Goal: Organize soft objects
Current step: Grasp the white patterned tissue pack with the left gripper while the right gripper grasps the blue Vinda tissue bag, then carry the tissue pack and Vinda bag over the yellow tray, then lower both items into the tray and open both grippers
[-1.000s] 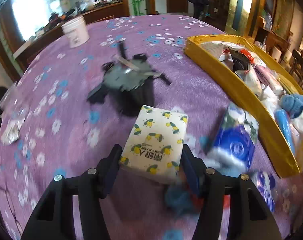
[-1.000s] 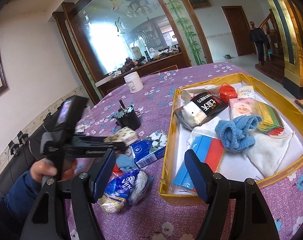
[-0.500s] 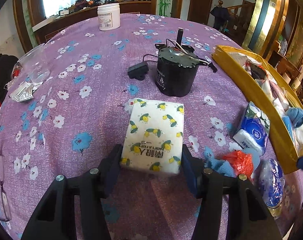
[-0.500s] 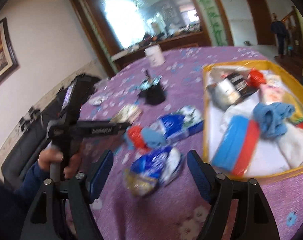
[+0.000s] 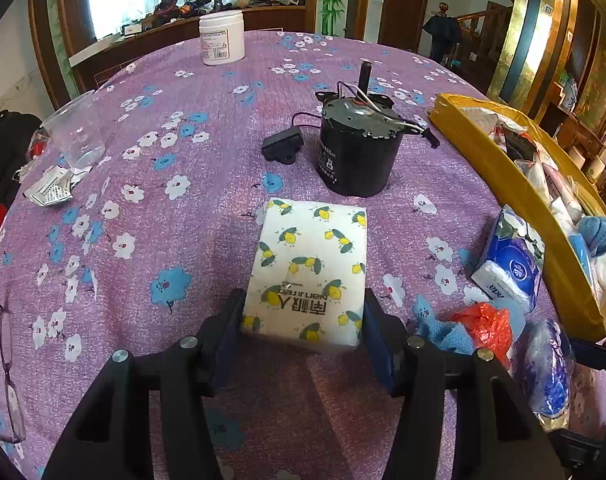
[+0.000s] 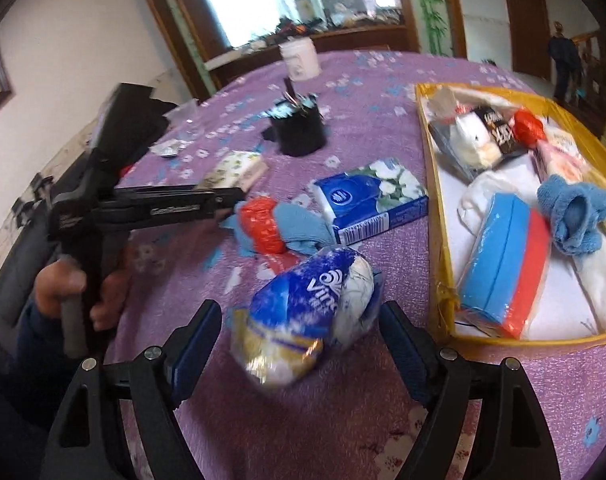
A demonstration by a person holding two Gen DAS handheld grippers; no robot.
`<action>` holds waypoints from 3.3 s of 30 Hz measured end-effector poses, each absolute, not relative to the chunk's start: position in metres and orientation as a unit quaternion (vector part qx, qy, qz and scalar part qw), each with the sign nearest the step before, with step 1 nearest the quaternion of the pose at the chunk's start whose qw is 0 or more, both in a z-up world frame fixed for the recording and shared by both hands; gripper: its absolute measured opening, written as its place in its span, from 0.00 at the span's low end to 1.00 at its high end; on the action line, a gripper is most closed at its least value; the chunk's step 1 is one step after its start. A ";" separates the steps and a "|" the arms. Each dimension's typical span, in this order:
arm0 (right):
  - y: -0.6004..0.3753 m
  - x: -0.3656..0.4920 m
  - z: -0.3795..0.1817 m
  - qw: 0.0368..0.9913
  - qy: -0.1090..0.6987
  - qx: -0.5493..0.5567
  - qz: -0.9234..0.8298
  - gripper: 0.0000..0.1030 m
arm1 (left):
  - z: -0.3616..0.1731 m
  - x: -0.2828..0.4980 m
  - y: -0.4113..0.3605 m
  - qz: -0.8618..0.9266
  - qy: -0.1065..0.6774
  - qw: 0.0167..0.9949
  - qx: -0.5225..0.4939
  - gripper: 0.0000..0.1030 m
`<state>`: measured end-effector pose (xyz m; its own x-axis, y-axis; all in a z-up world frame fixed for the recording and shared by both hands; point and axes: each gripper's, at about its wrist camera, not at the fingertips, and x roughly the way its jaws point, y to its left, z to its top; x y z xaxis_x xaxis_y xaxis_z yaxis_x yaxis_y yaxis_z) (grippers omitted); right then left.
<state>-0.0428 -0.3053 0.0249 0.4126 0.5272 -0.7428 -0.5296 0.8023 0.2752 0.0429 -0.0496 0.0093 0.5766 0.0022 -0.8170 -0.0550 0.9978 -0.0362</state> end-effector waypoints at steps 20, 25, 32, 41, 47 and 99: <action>-0.322 -0.051 0.049 0.867 0.378 0.046 0.321 0.54 | 0.028 0.029 -0.055 0.009 0.411 0.911 -0.028 0.51; -0.331 -0.053 0.058 0.872 0.363 0.059 0.324 0.54 | 0.033 0.025 -0.056 0.008 0.397 0.917 -0.027 0.51; -0.334 -0.056 0.057 0.870 0.365 0.056 0.327 0.54 | 0.023 0.036 -0.051 -0.011 0.439 0.897 -0.048 0.51; -0.336 -0.059 0.055 0.867 0.362 0.060 0.337 0.54 | 0.012 0.052 -0.060 0.006 0.465 0.885 -0.025 0.51; -0.347 -0.061 0.061 0.872 0.348 0.078 0.336 0.54 | 0.026 0.041 -0.053 0.015 0.437 0.898 -0.047 0.49; -0.486 0.083 0.078 0.907 0.355 0.171 0.148 0.54 | 0.047 0.098 -0.289 -0.164 0.421 0.891 0.033 0.50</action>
<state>0.0829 -0.4860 0.0781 0.7050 0.3891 -0.5930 -0.1470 0.8981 0.4146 0.0982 -0.2892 0.0466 0.5917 -0.2647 -0.7615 0.3198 0.9441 -0.0797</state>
